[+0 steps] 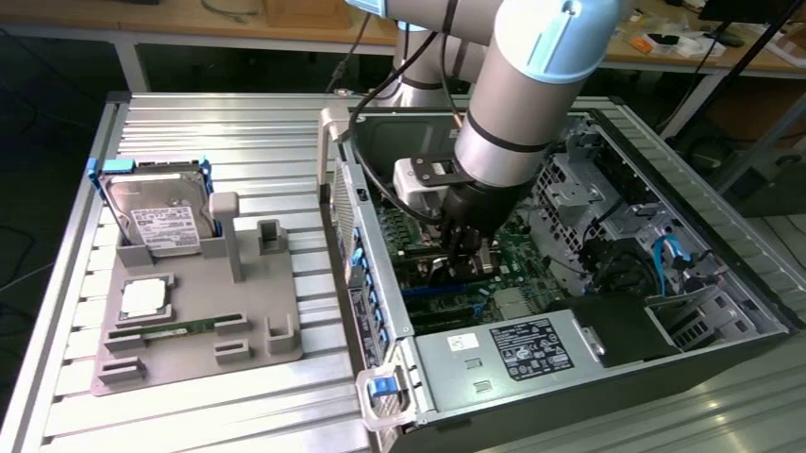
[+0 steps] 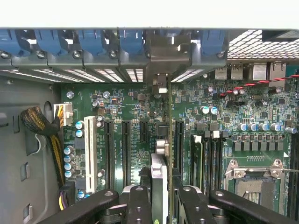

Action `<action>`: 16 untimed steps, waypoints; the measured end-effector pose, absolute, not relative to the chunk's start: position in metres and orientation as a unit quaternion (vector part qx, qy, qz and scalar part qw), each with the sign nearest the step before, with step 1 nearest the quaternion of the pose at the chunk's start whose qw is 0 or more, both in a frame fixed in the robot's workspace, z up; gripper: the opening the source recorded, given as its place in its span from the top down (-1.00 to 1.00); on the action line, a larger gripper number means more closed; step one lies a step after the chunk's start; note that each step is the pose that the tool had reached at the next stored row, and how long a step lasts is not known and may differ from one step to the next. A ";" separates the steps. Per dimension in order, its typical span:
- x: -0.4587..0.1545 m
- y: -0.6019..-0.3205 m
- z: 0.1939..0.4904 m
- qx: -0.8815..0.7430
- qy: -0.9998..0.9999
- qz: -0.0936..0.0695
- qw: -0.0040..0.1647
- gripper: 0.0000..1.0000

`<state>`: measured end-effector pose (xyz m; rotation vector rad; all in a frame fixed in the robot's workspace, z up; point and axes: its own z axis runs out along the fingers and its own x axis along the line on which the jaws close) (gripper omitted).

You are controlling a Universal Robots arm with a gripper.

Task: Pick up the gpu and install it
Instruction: 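Insert the gpu into the slot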

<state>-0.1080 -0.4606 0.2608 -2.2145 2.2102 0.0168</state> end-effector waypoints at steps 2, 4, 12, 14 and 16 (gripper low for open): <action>-0.107 -0.461 0.261 -0.708 0.706 0.006 0.006 0.46; -0.106 -0.461 0.261 -0.708 0.706 0.007 0.005 0.46; -0.105 -0.461 0.260 -0.708 0.706 0.008 0.005 0.46; -0.105 -0.461 0.260 -0.708 0.706 0.008 0.005 0.46; -0.105 -0.461 0.259 -0.708 0.706 0.008 0.005 0.46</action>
